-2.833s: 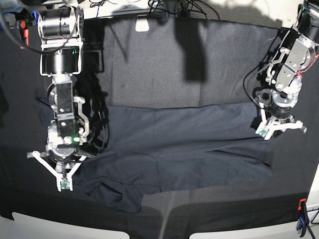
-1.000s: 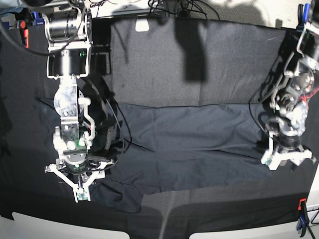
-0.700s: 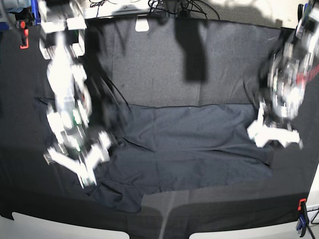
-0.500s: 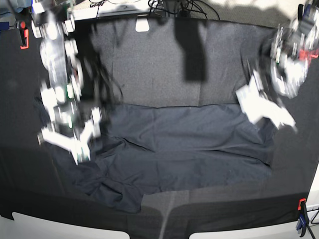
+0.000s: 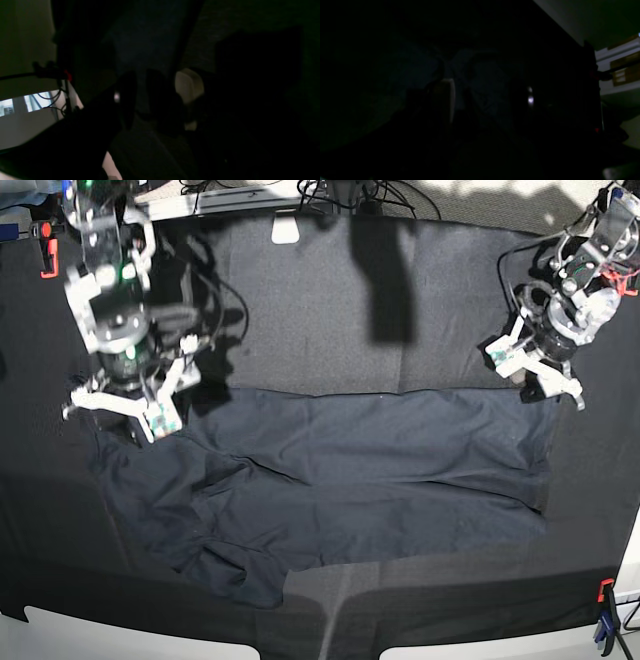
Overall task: Layout the t-shirt on the table in an organized manner, then fold the t-shirt properly
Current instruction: 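Grasp the folded edge with both grippers and drag it back toward the arms, then pull the shirt edge with both grippers to spread it flat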
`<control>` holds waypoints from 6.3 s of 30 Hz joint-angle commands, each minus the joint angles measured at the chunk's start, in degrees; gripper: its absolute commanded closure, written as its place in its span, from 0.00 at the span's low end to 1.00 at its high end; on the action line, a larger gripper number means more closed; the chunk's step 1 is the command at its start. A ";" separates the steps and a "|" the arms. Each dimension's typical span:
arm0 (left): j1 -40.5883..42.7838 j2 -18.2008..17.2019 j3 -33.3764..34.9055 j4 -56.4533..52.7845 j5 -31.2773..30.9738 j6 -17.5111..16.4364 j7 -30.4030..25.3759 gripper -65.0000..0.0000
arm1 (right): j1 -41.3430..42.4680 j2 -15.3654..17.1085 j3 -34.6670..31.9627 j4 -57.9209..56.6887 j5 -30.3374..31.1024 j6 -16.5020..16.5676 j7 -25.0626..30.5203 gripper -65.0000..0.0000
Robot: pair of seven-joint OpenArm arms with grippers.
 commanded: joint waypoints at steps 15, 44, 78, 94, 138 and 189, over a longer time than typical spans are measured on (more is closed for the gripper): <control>-3.06 4.33 -0.55 -9.20 0.42 -2.14 -2.56 0.58 | -2.69 0.96 0.24 1.42 0.04 1.53 0.22 0.48; -3.32 4.44 -0.55 -9.35 0.37 -2.10 -1.33 1.00 | -7.06 19.37 0.24 -12.50 -0.68 5.07 0.85 0.48; -3.32 4.44 -0.55 -9.35 0.37 -2.08 -1.73 1.00 | 9.07 14.78 -14.67 -31.74 -13.79 -5.14 5.68 0.67; -1.03 3.82 -0.55 -3.85 0.74 7.58 3.19 1.00 | 3.93 14.16 -14.75 -26.86 -14.27 -5.09 -0.26 1.00; 34.97 -4.46 -0.57 14.64 25.00 16.22 21.07 1.00 | -38.45 31.91 -14.75 -2.54 -28.33 -18.05 -17.97 1.00; 34.82 -3.98 -0.57 14.64 24.81 16.41 20.85 0.74 | -25.57 26.16 -14.78 -9.16 -8.02 -9.05 -1.18 0.65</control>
